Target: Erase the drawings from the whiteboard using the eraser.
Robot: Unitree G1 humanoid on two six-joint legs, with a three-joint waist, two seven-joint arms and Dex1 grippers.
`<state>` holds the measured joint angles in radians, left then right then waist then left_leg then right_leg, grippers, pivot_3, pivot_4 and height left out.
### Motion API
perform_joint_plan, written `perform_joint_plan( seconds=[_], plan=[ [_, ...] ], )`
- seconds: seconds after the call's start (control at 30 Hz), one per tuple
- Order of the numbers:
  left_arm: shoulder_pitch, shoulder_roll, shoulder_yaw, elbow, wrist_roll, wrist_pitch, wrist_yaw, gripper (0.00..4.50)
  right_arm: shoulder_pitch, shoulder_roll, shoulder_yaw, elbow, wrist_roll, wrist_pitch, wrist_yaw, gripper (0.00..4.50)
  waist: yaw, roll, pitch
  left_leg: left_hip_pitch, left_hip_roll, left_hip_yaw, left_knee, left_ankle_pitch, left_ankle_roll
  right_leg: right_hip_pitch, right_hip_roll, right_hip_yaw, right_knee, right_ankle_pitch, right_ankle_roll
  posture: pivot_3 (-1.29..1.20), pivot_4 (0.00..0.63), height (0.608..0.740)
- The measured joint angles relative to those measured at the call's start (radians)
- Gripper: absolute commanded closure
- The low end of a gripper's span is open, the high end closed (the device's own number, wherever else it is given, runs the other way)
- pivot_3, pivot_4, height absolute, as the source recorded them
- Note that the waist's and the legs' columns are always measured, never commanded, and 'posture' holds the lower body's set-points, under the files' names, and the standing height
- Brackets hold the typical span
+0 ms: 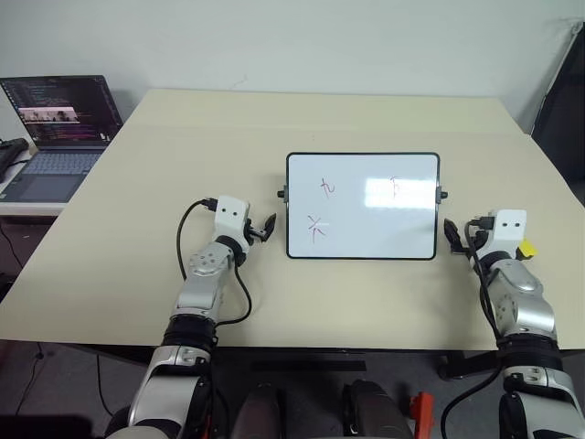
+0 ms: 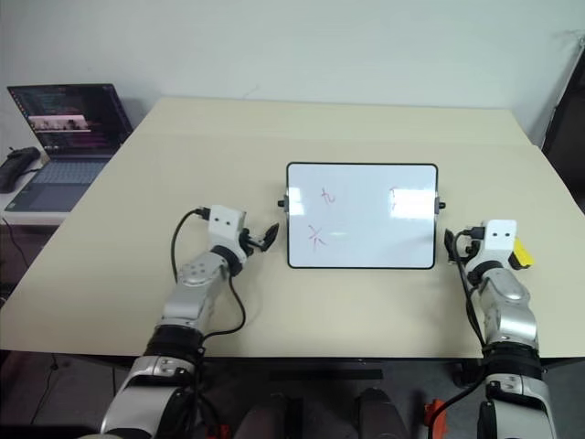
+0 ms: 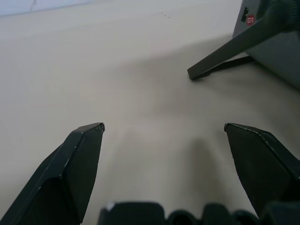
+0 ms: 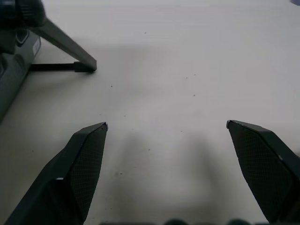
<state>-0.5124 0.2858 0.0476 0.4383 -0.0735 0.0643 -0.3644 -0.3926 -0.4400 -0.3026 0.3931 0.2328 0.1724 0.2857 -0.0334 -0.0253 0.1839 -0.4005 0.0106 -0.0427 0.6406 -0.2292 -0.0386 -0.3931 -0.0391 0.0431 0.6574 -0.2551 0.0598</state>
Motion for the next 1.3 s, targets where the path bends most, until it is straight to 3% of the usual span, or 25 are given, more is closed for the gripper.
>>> perform_joint_plan(
  seconds=[0.13,0.37,0.6,1.0,1.1,1.3],
  plan=[
    [0.043,0.11,0.014,-0.119,-0.092,0.053,-0.178,0.0,0.0,-0.084,-0.042,0.001,0.038,0.035,0.057,0.04,0.0,0.001,0.0,0.0,0.0,0.001,0.0,0.0,0.0,0.0,0.0,0.0,0.0,0.0,0.0,0.0,0.15,0.74],
    [0.065,0.263,0.059,-0.473,-0.407,0.364,-0.472,0.0,-0.03,-0.295,-0.059,0.06,0.064,0.16,0.225,0.04,0.001,0.001,0.001,0.001,0.001,0.001,0.0,0.0,0.0,0.001,0.0,0.0,-0.001,-0.002,-0.001,0.0,0.15,0.74],
    [0.064,0.222,-0.058,-0.562,-0.463,0.498,-0.523,0.0,-0.137,-0.41,0.013,0.316,0.025,0.256,0.363,0.04,-0.005,0.001,0.001,0.001,0.001,0.001,0.0,0.0,0.0,0.002,0.001,0.001,-0.003,-0.002,-0.001,0.0,0.15,0.74],
    [0.041,0.223,-0.071,-0.561,-0.465,0.506,-0.56,0.0,-0.24,-0.434,0.082,0.542,-0.051,0.24,0.456,0.04,-0.013,0.002,0.001,0.0,0.002,0.002,-0.001,0.0,0.0,0.003,0.002,0.001,-0.009,-0.002,-0.001,0.0,0.15,0.74],
    [0.041,0.239,-0.082,-0.562,-0.465,0.516,-0.58,0.0,-0.256,-0.434,0.082,0.558,-0.054,0.224,0.454,0.63,-0.013,0.002,0.001,0.0,0.002,0.002,-0.001,0.0,0.0,0.003,0.002,0.001,-0.009,-0.002,-0.001,0.0,0.15,0.74],
    [0.031,0.257,-0.104,-0.585,-0.454,0.513,-0.611,0.0,-0.261,-0.434,0.081,0.574,-0.054,0.203,0.434,2.75,-0.012,0.002,0.001,0.0,0.002,0.002,-0.001,0.0,0.0,0.003,0.002,0.001,-0.01,-0.002,-0.001,0.0,0.15,0.74]
  ],
)
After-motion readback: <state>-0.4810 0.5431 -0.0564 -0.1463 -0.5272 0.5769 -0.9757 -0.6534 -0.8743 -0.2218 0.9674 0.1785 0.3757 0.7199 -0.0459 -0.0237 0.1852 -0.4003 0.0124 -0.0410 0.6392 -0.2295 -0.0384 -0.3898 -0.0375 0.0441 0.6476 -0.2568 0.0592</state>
